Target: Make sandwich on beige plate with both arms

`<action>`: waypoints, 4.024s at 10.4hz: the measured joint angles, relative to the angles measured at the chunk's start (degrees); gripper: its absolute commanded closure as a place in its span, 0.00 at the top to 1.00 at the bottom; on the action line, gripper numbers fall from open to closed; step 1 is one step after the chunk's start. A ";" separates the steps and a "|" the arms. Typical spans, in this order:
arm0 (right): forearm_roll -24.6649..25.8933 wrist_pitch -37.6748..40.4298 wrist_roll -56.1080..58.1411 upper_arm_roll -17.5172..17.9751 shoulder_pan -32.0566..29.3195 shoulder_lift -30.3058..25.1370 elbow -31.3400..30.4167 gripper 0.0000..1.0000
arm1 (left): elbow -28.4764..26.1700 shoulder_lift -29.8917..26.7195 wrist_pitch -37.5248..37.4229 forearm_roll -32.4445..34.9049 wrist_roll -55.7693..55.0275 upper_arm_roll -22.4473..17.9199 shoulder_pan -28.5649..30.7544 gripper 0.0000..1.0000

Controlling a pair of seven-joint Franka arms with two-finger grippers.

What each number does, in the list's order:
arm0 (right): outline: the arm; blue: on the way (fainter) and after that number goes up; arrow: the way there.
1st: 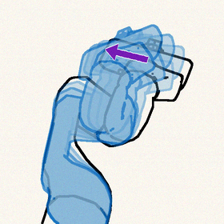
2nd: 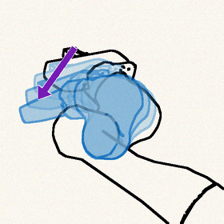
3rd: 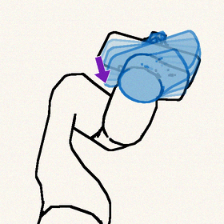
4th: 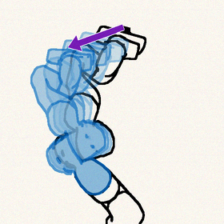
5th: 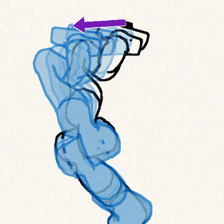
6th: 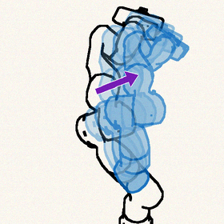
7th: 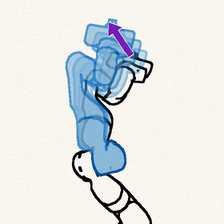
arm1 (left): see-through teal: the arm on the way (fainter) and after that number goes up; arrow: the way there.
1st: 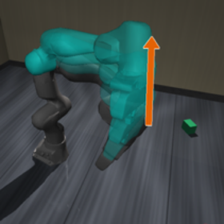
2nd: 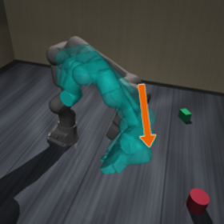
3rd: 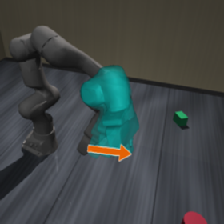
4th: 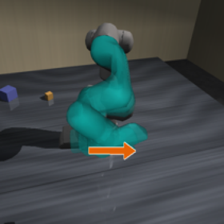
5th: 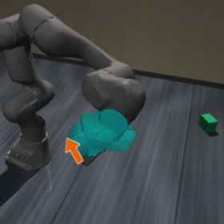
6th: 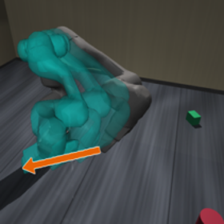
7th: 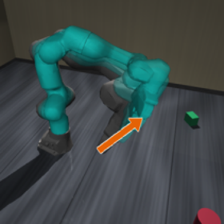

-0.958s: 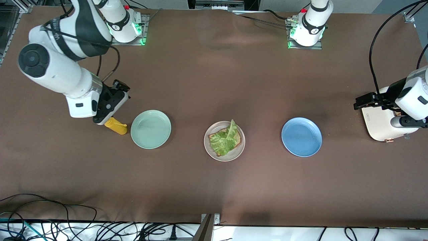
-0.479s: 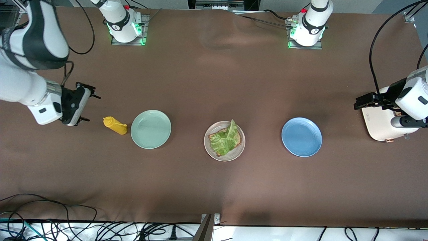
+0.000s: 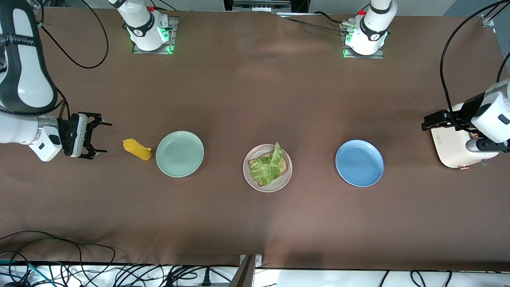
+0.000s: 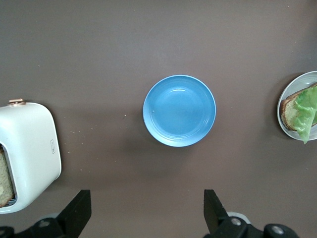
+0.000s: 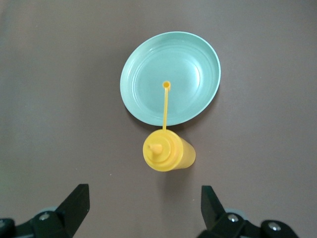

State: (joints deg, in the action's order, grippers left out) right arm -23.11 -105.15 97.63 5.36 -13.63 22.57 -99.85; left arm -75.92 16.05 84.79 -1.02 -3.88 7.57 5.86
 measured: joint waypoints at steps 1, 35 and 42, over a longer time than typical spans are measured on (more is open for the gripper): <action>-3.12 0.01 4.69 -1.21 -0.62 1.98 -0.02 1.00 | 0.00 0.00 0.00 0.00 0.00 -0.01 0.01 1.00; 6.11 -9.63 -16.65 0.81 17.87 3.39 3.81 0.00 | 0.00 0.00 0.00 0.00 0.00 0.01 -0.01 1.00; 22.46 -10.70 -54.57 -0.74 36.85 3.57 4.00 0.00 | 0.00 0.00 0.00 0.00 0.00 0.03 0.00 1.00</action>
State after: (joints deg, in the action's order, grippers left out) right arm -0.65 -115.85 43.05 4.61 23.21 26.14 -95.85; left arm -75.92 16.05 84.79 -1.02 -3.88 7.60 5.86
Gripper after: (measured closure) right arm 0.762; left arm 0.000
